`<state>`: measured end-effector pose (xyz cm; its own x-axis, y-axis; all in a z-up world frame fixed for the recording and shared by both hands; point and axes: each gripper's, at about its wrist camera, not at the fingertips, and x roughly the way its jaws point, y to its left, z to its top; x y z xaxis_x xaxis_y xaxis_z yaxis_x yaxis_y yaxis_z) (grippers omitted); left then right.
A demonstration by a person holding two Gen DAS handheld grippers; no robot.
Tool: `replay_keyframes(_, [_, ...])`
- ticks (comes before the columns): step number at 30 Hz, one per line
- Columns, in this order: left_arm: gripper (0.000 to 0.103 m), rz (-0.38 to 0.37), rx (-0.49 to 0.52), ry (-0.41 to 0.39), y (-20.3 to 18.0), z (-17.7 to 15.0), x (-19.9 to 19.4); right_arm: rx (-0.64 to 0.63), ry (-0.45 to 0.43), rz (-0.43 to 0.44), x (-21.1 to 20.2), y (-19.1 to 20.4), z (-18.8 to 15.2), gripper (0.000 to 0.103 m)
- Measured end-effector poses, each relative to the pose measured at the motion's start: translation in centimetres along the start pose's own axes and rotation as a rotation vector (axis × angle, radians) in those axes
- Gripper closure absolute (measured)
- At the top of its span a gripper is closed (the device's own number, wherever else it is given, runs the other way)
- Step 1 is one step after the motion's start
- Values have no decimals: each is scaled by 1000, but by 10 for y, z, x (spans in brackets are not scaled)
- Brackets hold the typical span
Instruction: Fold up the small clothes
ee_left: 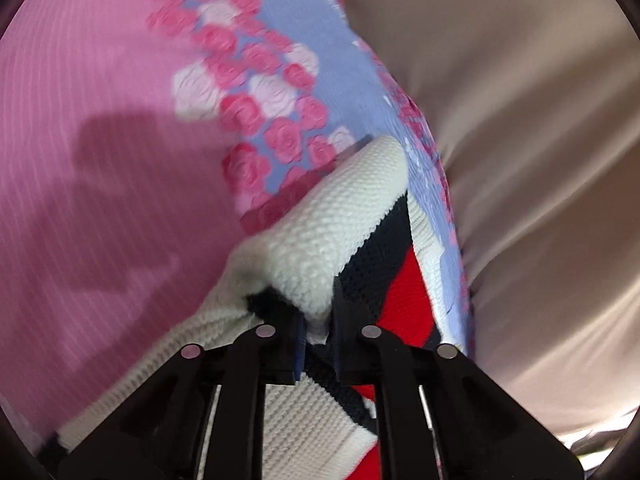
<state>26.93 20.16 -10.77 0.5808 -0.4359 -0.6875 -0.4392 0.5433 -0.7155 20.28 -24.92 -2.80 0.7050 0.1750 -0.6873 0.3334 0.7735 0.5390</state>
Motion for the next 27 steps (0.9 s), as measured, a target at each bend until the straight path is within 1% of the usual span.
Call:
replay_keyframes(1, [78, -23, -33, -12, 3, -1, -2, 25, 52, -11, 9, -7, -6, 79])
replay_keyframes(2, [62, -29, -49, -22, 4, 0, -2, 42, 79, -3, 16, -10, -10, 75])
replay_keyframes(3, [54, -32, -61, -29, 5, 0, -3, 51, 93, 14, 21, -11, -15, 68])
replay_keyframes(4, [54, -37, -72, -34, 5, 1, -3, 41, 89, 26, 25, -7, -20, 60])
replay_keyframes(5, [54, -36, -78, -32, 4, 2, 0, 25, 82, 29, 29, -1, -22, 46])
replay_keyframes(6, [54, -30, -81, -29, 4, 3, 0, 6, 76, 29, 34, 7, -23, 39])
replay_keyframes(7, [56, -26, -85, -31, 2, 4, 4, -5, 74, 27, 40, 11, -23, 36])
replay_keyframes(8, [67, -26, -84, -37, 1, 5, 4, -19, 77, 26, 48, 19, -22, 37])
replay_keyframes(9, [92, -26, -71, -44, -2, 5, 2, -27, 90, 30, 55, 24, -21, 41])
replay_keyframes(10, [96, -19, -52, -55, -4, 5, -3, -32, 103, 35, 62, 29, -20, 61])
replay_keyframes(11, [95, -9, -33, -73, -8, 7, -7, -44, 120, 53, 67, 36, -16, 86])
replay_keyframes(12, [96, -4, -22, -78, -9, 7, -10, -45, 117, 82, 63, 41, -12, 97])
replay_keyframes(13, [96, 4, -11, -74, -8, 7, -12, -49, 63, 116, 45, 45, -6, 97])
replay_keyframes(15, [96, 28, 12, -35, -6, 3, -4, -84, -25, 140, 10, 48, -3, 97])
replay_keyframes(16, [96, 48, 25, -14, -5, -1, 3, -97, -58, 138, -7, 45, -3, 98])
replay_keyframes(17, [96, 69, 35, 1, -4, -8, 11, -101, -81, 112, -19, 33, -6, 98])
replay_keyframes(18, [96, 74, 38, 1, -3, -12, 15, -97, -62, 73, -15, 21, -11, 98])
replay_keyframes(20, [96, 85, 69, -21, -7, -18, 14, -63, 44, -34, 19, -8, -24, 98])
replay_keyframes(21, [96, 94, 88, -25, -10, -19, 13, -43, 96, -61, 35, -20, -31, 98])
replay_keyframes(22, [96, 100, 103, -26, -10, -20, 13, -32, 77, -27, 36, -25, -33, 99])
replay_keyframes(24, [96, 94, 111, -24, -10, -18, 16, -29, 88, -21, 30, -22, -28, 97])
replay_keyframes(25, [95, 89, 111, -23, -10, -17, 17, -36, 71, -46, 18, -21, -25, 92])
replay_keyframes(26, [95, 85, 117, -19, -10, -17, 17, -49, 32, -92, 1, -20, -23, 89])
replay_keyframes(27, [95, 83, 123, -16, -10, -16, 18, -67, -34, -168, -20, -15, -24, 83])
